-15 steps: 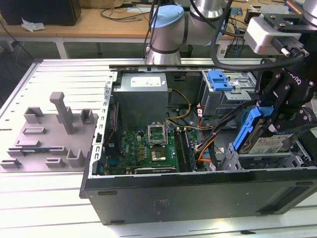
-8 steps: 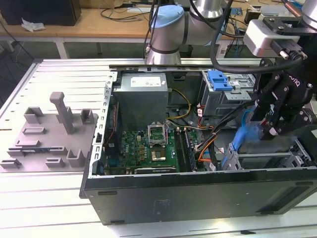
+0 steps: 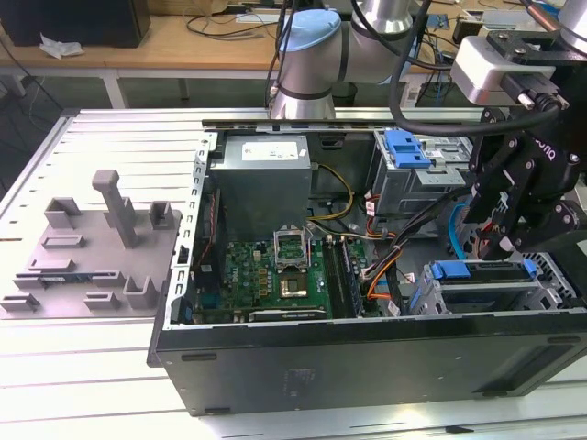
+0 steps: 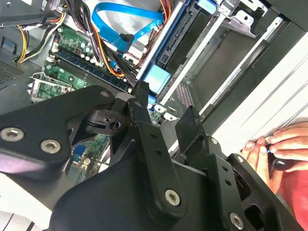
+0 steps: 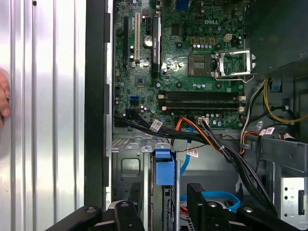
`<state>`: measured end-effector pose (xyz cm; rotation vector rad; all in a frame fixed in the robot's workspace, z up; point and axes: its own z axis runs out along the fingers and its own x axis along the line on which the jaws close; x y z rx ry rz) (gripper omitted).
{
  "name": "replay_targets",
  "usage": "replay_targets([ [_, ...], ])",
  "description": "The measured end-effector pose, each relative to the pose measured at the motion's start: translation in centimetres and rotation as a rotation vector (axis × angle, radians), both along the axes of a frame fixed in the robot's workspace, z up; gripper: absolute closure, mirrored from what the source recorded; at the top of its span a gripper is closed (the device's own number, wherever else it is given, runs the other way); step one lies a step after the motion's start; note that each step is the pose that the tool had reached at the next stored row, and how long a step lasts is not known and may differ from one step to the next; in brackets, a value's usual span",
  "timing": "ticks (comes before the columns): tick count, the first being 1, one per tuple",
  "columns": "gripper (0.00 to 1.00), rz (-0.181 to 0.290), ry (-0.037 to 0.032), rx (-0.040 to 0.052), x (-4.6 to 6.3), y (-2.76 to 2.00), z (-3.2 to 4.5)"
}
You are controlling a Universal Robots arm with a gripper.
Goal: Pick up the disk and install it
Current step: 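Insert the first disk wire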
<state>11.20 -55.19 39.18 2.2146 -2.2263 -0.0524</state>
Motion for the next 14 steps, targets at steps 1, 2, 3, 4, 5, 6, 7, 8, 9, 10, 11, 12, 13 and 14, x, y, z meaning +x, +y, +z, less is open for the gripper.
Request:
replay_targets([
  [1,0.50,0.000,-0.0001,-0.0001,0.00,0.00,0.00],
  [2,0.50,0.000,0.0000,-0.0001,0.00,0.00,0.00],
  [3,0.50,0.000,0.0000,-0.0003,0.00,0.00,0.00],
  [4,0.50,0.000,0.0000,-0.0004,0.00,0.00,0.00],
  [5,0.50,0.000,-0.0001,-0.0005,0.00,0.00,0.00],
  [6,0.50,0.000,-0.0001,-0.0004,0.00,0.00,0.00],
  [7,0.50,0.000,-0.0001,-0.0004,0.00,0.00,0.00],
  [8,0.50,0.000,-0.0001,-0.0004,0.00,0.00,0.00],
  [9,0.50,0.000,-0.0001,-0.0004,0.00,0.01,0.00],
  [10,0.50,0.000,-0.0001,-0.0011,0.00,0.07,0.00],
  [11,0.50,0.000,-0.0001,-0.0024,0.00,0.11,0.00],
  [12,0.50,0.000,-0.0001,-0.0061,0.00,0.20,-0.01],
  [13,0.50,0.000,-0.0001,-0.0141,0.00,0.39,-0.01],
  [14,0.50,0.000,-0.0001,-0.0193,0.00,0.56,-0.01],
])
